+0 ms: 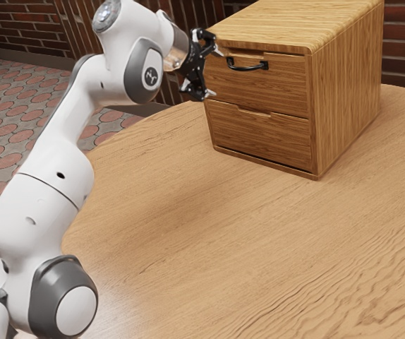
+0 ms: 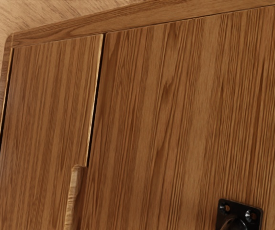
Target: Pull the drawer handle with one arm to open the drawer
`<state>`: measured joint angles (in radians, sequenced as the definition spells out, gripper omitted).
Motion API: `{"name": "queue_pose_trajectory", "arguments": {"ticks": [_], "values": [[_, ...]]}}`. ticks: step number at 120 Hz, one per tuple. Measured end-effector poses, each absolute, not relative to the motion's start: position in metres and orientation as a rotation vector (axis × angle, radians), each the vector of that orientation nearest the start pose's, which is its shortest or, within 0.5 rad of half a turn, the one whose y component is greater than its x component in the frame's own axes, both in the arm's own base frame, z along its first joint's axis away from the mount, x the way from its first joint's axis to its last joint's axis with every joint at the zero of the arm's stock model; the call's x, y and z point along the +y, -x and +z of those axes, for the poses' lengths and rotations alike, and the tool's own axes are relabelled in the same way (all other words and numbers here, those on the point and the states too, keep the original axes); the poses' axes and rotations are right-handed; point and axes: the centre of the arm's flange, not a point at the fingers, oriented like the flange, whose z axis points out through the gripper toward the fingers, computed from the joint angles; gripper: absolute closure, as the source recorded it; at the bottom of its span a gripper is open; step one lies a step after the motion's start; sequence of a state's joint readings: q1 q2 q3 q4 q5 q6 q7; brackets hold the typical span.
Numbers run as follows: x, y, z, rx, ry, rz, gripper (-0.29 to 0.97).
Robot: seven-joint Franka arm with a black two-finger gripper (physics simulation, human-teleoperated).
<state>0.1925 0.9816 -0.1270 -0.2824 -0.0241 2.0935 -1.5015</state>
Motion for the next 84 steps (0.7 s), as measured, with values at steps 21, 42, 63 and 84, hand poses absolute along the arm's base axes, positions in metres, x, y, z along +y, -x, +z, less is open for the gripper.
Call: {"name": "queue_pose_trajectory", "arguments": {"ticks": [21, 42, 63, 84], "values": [[0.125, -0.781, 0.621, 1.796, -1.620, 0.710, 0.00], [0.123, -0.782, 0.619, 1.794, -1.622, 0.707, 0.00], [0.116, -0.783, 0.619, 1.782, -1.626, 0.709, 0.00], [0.111, -0.785, 0.619, 1.774, -1.628, 0.708, 0.00]]}}
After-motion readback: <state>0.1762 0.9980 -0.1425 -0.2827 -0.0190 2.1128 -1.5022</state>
